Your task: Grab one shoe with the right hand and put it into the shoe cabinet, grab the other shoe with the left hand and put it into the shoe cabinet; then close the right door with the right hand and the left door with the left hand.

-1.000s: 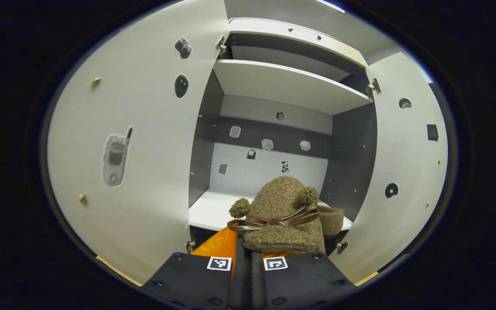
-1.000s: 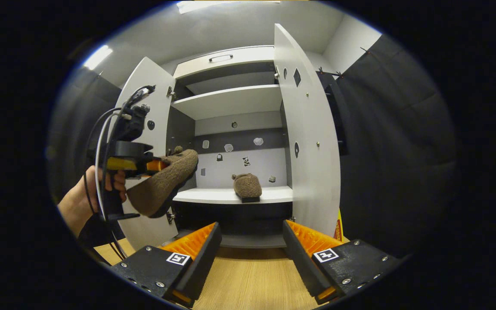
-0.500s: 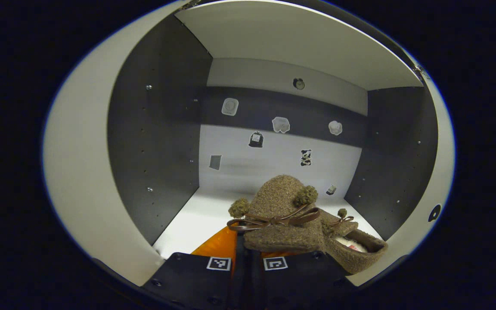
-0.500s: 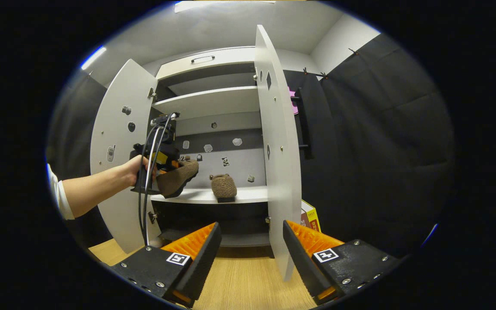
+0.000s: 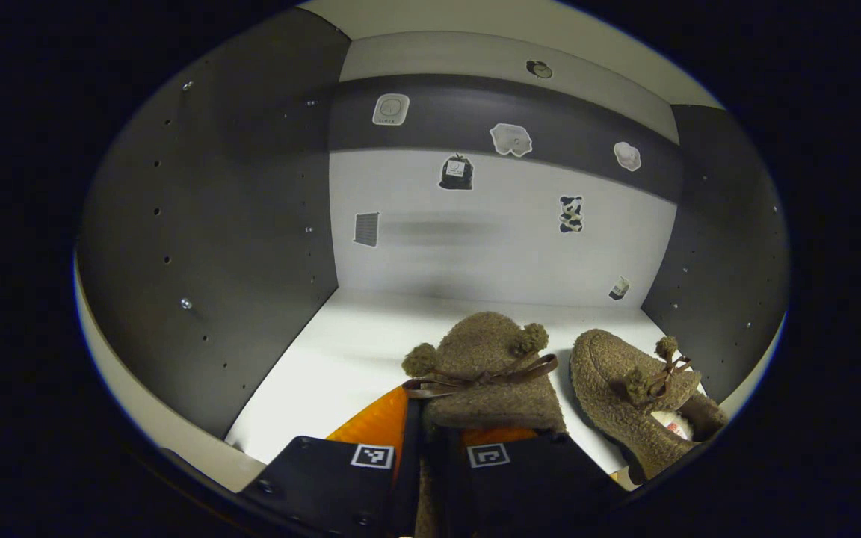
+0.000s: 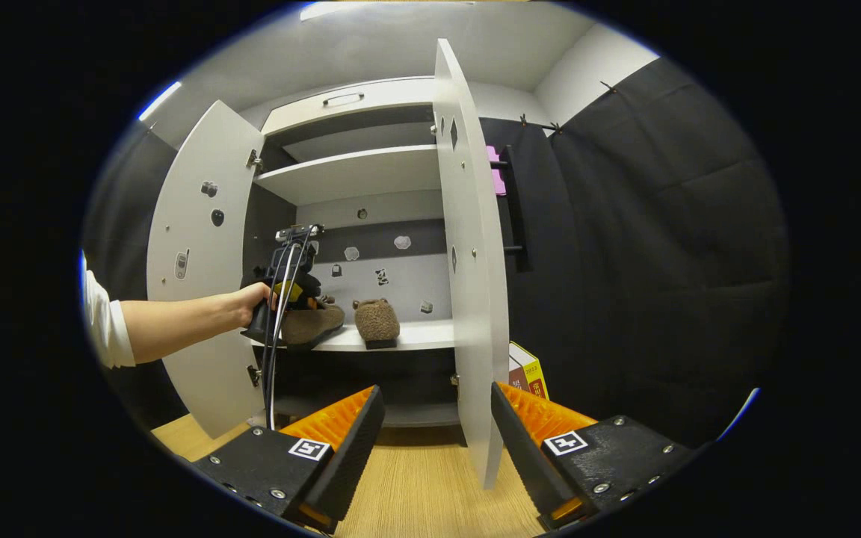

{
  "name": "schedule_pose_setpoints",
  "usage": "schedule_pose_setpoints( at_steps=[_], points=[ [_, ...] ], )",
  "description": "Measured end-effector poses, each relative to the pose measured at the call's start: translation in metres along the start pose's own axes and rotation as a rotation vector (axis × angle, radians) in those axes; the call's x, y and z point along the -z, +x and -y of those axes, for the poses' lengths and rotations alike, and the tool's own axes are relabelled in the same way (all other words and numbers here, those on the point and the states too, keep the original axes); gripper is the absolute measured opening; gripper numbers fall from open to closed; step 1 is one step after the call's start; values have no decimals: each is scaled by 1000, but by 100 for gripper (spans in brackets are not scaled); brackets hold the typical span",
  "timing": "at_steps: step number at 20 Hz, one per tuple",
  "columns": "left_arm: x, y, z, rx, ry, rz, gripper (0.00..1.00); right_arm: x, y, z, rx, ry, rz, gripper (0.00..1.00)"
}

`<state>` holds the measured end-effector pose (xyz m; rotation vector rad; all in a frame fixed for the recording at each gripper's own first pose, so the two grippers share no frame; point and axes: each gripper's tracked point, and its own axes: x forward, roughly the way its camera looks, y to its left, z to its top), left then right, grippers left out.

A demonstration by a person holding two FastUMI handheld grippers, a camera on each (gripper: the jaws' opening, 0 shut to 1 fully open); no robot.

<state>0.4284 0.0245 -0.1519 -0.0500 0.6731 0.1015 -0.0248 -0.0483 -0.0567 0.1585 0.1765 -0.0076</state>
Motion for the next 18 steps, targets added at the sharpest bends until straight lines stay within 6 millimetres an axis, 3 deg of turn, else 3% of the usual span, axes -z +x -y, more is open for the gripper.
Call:
schedule_pose_setpoints(
  at_steps=[4, 7, 8, 13, 15, 18],
  points=[
    [2, 0, -2, -10, -30, 1, 36, 3, 3, -3, -5, 6, -3, 89],
    [2, 0, -5, -11, -27, -2, 59, 8, 3, -6, -12, 15, -10, 89],
    [2, -1, -5, -3, -20, -6, 55, 9, 3, -6, -13, 14, -13, 89],
    [-3, -11, -14, -20, 9, 15, 88, 12, 3, -9, -24, 22, -21, 89],
    [-6, -19, -14, -14, 16, 35, 95, 13, 3, -11, -30, 30, -23, 89],
    [-8, -33, -11, 4, 33, 59, 96, 13, 3, -14, -42, 33, -24, 89]
  ],
)
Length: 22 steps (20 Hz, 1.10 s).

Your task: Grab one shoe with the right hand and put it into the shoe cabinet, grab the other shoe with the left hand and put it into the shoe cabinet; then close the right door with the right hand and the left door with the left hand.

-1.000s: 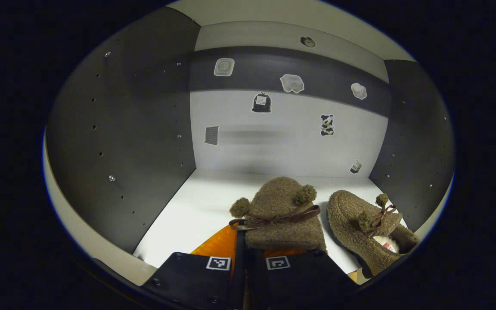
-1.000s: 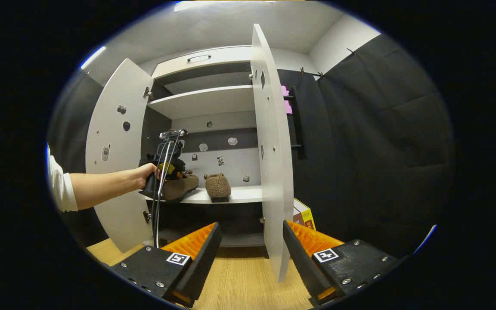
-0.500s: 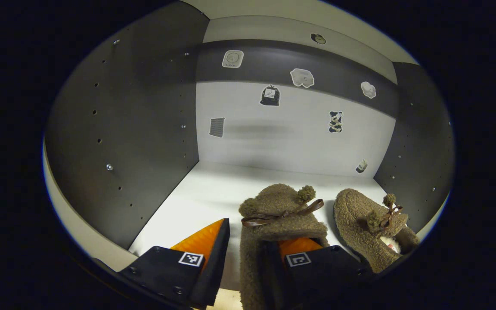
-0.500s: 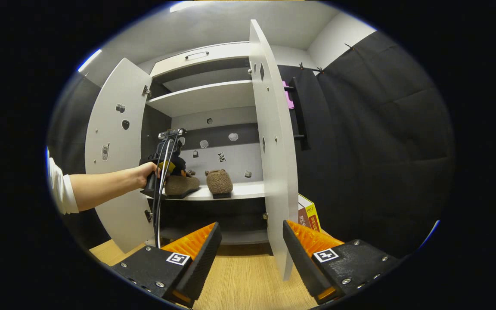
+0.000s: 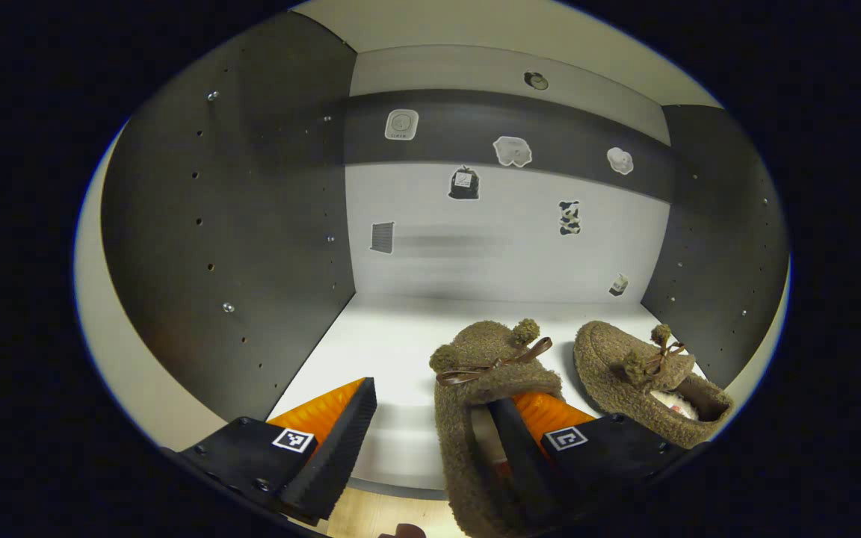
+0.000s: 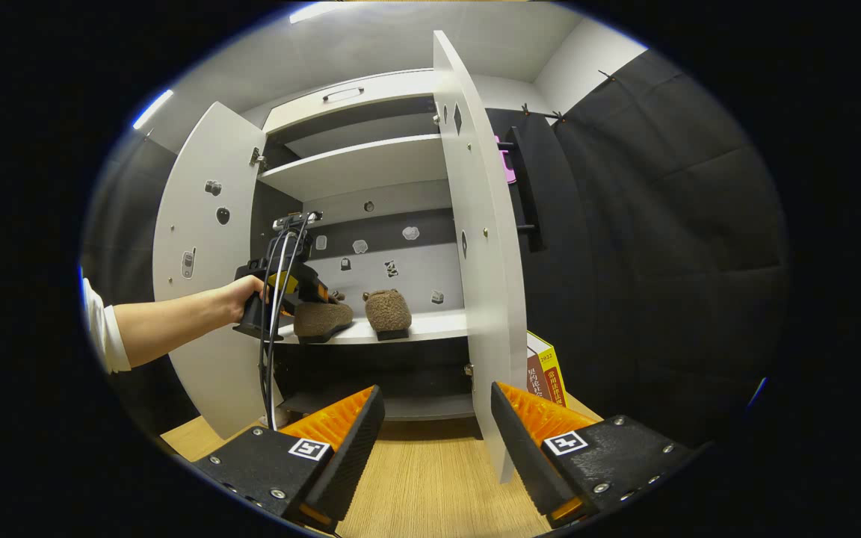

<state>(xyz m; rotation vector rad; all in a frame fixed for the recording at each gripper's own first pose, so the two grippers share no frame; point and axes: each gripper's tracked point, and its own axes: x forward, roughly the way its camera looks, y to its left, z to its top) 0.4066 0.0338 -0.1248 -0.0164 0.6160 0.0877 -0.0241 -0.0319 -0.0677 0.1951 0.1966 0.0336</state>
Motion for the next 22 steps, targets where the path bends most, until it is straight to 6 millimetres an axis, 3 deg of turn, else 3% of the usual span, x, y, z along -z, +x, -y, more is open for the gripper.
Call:
schedule_pose_setpoints(
  at_steps=[6, 11, 13, 17, 22],
  points=[
    [-10, -31, 17, 84, -7, 45, 95, 1, -1, -4, -15, 1, 2, 89],
    [-34, -62, 22, 121, 16, 130, 96, 5, -1, -7, -26, 8, -11, 89],
    [-38, -82, 28, 154, -8, 160, 96, 2, -1, -9, -30, 10, -3, 89],
    [-52, -132, 19, 166, -28, 291, 94, -2, -1, -11, -39, 12, 10, 89],
    [-44, -198, 9, 173, -23, 399, 95, -15, 7, -9, -53, -22, 46, 89]
  ],
)
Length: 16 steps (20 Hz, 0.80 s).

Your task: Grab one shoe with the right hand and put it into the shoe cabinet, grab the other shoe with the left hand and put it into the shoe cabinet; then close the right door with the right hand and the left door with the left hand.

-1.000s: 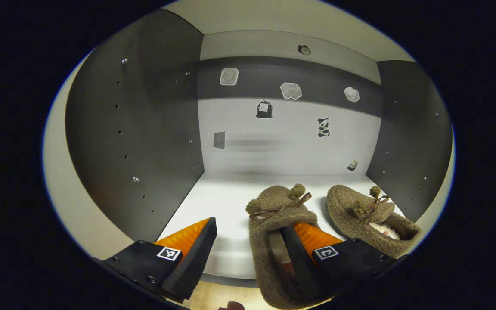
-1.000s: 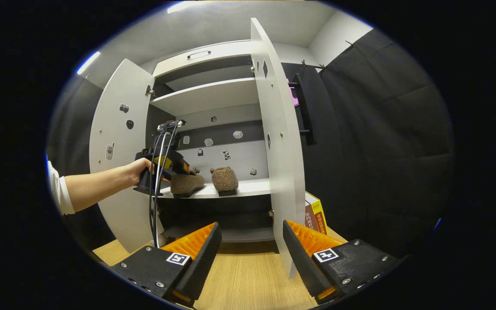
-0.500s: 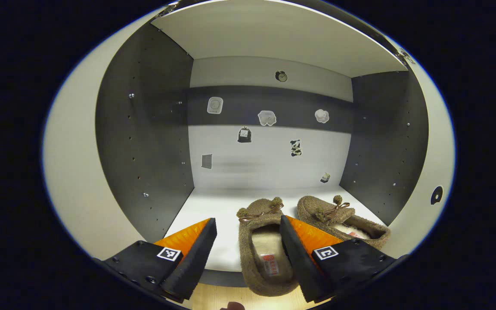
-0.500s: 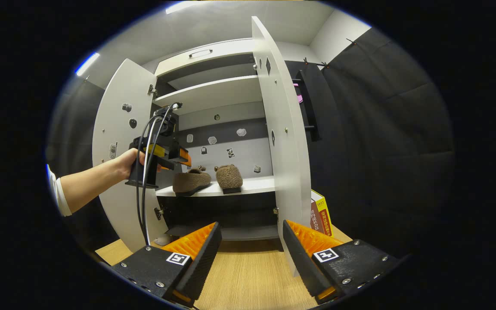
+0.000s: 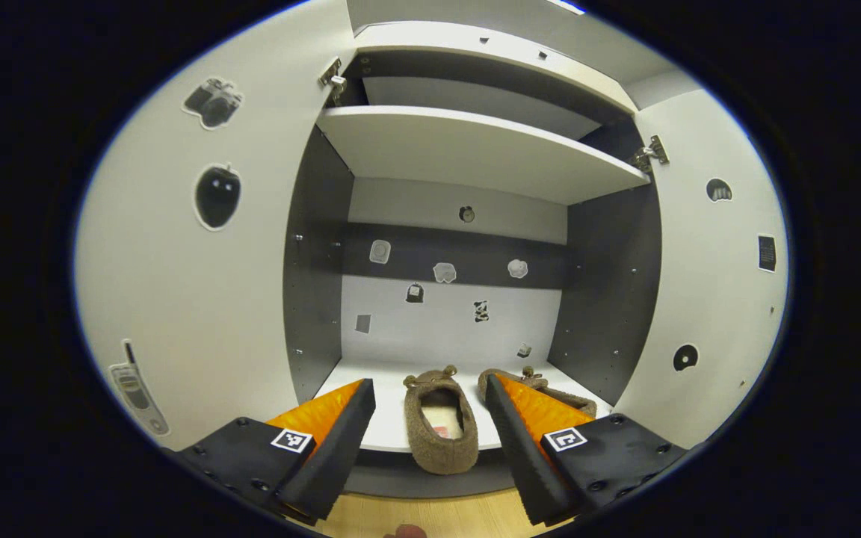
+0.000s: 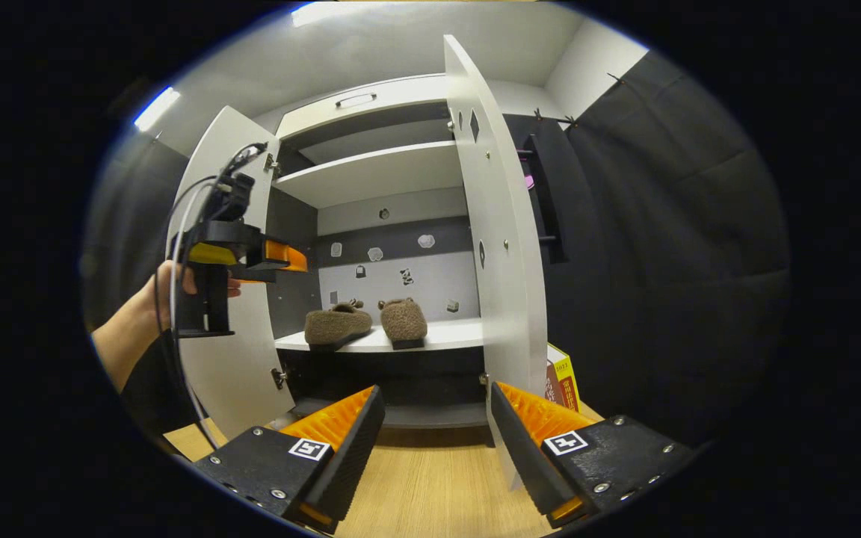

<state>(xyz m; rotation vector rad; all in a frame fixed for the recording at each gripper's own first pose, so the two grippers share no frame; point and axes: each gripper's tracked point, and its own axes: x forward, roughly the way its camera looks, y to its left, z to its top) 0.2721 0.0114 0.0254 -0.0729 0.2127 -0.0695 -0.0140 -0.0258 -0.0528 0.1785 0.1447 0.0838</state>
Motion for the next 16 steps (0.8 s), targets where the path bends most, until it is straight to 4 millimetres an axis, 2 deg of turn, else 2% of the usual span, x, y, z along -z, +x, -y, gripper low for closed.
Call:
schedule_pose_setpoints(
  at_steps=[3, 4, 7, 11, 16],
  points=[
    [9, -38, -4, -15, 10, 17, 94, -15, 6, -3, -18, -7, 37, 89],
    [12, -50, -6, -24, 13, 35, 97, -18, 8, -5, -24, -10, 46, 88],
    [21, -85, -12, -68, 50, 102, 96, -18, 10, -13, -40, -18, 55, 89],
    [60, -134, -13, -99, 48, 104, 97, -11, 11, -25, -65, -15, 39, 89],
    [110, -174, -10, -127, 25, 88, 97, -2, 9, -39, -88, -5, 20, 89]
  ],
)
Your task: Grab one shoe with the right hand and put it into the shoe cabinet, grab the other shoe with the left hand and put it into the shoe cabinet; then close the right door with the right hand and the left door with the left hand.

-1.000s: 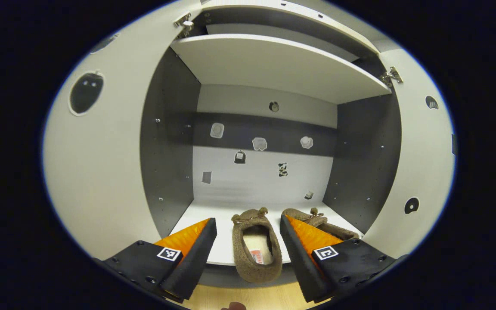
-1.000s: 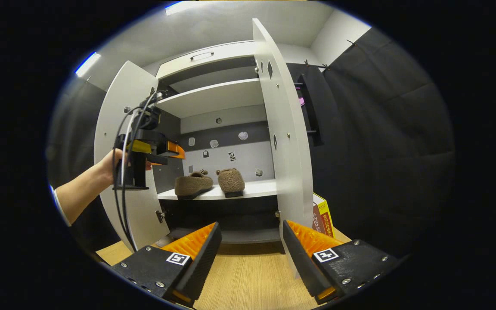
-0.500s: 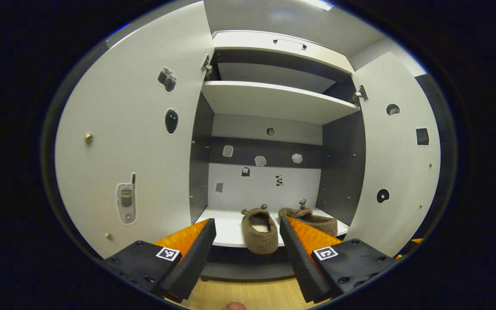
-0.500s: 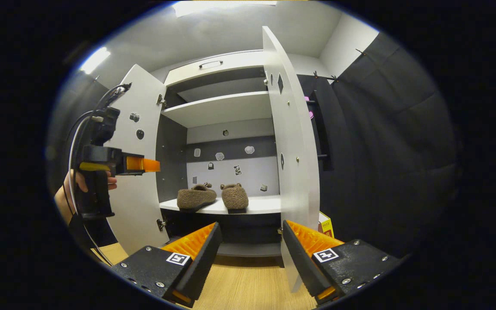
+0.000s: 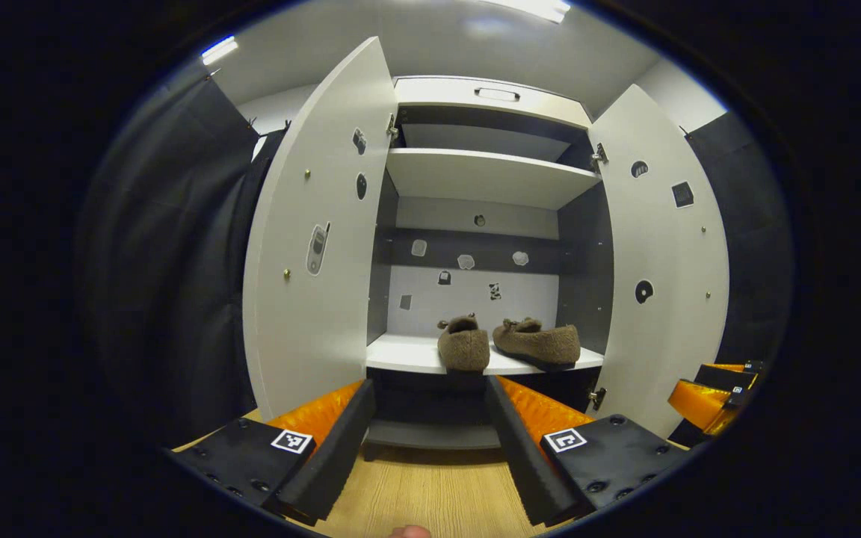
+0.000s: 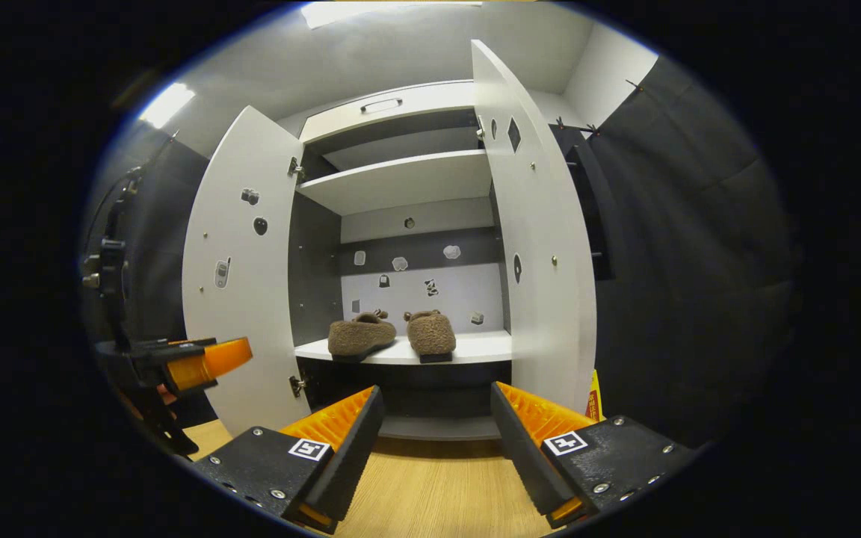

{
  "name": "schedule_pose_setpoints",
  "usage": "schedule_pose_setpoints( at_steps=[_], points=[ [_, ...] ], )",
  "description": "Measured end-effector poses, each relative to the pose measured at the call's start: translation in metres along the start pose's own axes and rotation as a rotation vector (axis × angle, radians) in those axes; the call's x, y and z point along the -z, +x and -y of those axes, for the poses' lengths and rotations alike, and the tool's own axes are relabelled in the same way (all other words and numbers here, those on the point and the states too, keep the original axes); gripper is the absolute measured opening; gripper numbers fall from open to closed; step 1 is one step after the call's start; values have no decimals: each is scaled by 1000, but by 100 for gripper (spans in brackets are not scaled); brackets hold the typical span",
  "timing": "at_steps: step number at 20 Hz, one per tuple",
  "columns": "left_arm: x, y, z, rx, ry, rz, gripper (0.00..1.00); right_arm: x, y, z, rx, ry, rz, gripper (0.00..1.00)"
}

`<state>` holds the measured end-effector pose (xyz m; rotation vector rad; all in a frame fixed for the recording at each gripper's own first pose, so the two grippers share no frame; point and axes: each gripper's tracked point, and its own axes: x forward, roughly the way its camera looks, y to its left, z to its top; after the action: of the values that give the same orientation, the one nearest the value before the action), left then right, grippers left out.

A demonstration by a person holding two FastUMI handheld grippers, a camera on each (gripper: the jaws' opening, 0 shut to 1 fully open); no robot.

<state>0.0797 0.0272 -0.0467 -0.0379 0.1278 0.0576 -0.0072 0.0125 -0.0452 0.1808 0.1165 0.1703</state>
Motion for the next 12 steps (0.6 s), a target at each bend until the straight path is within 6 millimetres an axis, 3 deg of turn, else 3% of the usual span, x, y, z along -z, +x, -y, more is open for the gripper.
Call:
schedule_pose_setpoints(
  at_steps=[4, 9, 12],
  points=[
    [20, -17, -5, -29, -18, -21, 97, 7, -4, -6, -6, 8, -13, 89],
    [24, -22, -12, -49, -9, -10, 96, 4, -13, -5, -35, 9, -5, 89],
    [28, -23, -14, -60, -17, -15, 97, -11, -20, 31, -1, -52, 14, 90]
  ],
)
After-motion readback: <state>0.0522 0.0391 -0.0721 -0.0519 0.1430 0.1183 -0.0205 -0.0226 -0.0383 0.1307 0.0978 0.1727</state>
